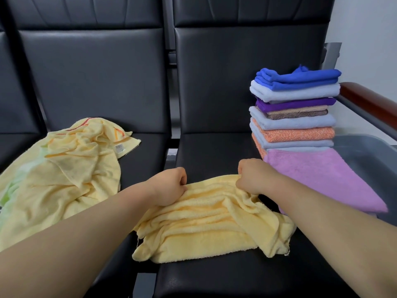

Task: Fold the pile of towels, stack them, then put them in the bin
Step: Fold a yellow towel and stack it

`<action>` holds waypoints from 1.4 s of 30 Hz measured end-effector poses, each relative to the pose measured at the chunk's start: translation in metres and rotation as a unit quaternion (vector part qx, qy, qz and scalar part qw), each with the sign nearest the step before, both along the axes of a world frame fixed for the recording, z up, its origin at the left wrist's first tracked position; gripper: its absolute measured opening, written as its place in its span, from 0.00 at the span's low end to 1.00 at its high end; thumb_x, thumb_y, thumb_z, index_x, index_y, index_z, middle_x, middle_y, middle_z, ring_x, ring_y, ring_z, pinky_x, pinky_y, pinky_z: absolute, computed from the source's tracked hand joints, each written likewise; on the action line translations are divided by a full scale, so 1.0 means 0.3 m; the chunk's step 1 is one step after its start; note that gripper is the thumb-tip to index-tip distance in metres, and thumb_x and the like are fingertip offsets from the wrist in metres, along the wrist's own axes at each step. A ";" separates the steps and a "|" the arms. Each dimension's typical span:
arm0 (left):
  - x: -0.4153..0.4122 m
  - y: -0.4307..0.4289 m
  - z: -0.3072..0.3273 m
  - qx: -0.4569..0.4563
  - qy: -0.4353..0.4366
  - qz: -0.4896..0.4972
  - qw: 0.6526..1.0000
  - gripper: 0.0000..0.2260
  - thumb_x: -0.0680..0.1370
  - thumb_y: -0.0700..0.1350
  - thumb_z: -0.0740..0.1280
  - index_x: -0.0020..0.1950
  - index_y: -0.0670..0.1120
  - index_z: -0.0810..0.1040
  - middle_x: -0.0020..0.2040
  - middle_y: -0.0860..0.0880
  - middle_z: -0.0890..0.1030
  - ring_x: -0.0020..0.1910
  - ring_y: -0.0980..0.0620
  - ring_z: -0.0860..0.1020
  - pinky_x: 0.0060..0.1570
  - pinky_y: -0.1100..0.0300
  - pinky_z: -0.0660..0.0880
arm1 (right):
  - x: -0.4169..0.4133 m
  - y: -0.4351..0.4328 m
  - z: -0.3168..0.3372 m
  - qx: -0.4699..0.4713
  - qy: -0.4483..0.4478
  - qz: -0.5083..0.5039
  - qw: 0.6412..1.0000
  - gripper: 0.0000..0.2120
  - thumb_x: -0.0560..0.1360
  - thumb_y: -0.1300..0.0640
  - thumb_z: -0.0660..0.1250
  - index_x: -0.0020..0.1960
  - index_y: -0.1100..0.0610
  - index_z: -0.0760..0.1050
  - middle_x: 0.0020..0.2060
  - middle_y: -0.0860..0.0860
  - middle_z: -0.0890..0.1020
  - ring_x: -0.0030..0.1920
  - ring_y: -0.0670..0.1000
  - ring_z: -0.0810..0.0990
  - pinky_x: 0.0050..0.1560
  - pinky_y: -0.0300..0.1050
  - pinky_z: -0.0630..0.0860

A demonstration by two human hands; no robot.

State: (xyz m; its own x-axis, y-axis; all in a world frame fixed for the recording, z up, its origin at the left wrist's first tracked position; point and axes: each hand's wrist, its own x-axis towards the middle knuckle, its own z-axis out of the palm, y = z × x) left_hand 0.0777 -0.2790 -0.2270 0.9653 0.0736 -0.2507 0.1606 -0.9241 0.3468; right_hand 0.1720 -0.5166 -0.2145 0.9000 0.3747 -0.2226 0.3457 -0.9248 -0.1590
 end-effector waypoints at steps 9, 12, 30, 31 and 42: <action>-0.013 0.013 0.027 0.014 0.008 -0.023 1.000 0.05 0.83 0.50 0.61 0.49 0.50 0.71 0.48 0.52 0.76 0.43 0.52 0.75 0.46 0.56 0.74 | -0.013 -0.013 0.015 0.020 -0.040 0.024 0.999 0.07 0.76 0.60 0.61 0.42 0.51 0.67 0.43 0.48 0.75 0.39 0.49 0.73 0.34 0.44 0.67; -0.033 0.022 0.061 -0.025 -0.018 -0.018 0.999 0.07 0.84 0.49 0.60 0.48 0.48 0.69 0.44 0.50 0.77 0.39 0.52 0.71 0.42 0.55 0.72 | -0.019 -0.026 0.052 0.039 -0.071 0.025 0.996 0.05 0.76 0.60 0.60 0.43 0.52 0.67 0.42 0.49 0.76 0.39 0.51 0.73 0.35 0.47 0.69; -0.173 0.049 0.258 -0.007 -0.057 0.034 0.998 0.07 0.71 0.40 0.65 0.41 0.47 0.66 0.36 0.50 0.71 0.33 0.51 0.65 0.32 0.57 0.64 | -0.083 -0.162 0.110 0.126 -0.141 0.001 0.982 0.09 0.75 0.61 0.61 0.37 0.55 0.64 0.35 0.50 0.73 0.35 0.53 0.69 0.34 0.48 0.64; -0.179 0.053 0.265 -0.005 -0.057 0.042 0.997 0.07 0.71 0.39 0.65 0.41 0.47 0.67 0.36 0.50 0.71 0.33 0.51 0.65 0.31 0.57 0.64 | -0.085 -0.167 0.110 0.124 -0.145 0.000 0.982 0.10 0.75 0.61 0.61 0.37 0.55 0.64 0.35 0.50 0.73 0.35 0.53 0.69 0.33 0.48 0.63; -0.215 0.078 0.230 0.047 0.000 0.039 0.998 0.02 0.79 0.45 0.63 0.50 0.53 0.74 0.48 0.52 0.80 0.43 0.53 0.77 0.40 0.59 0.74 | -0.128 -0.189 0.114 0.127 -0.164 -0.005 0.978 0.11 0.78 0.59 0.61 0.38 0.54 0.64 0.38 0.49 0.73 0.37 0.51 0.70 0.32 0.46 0.62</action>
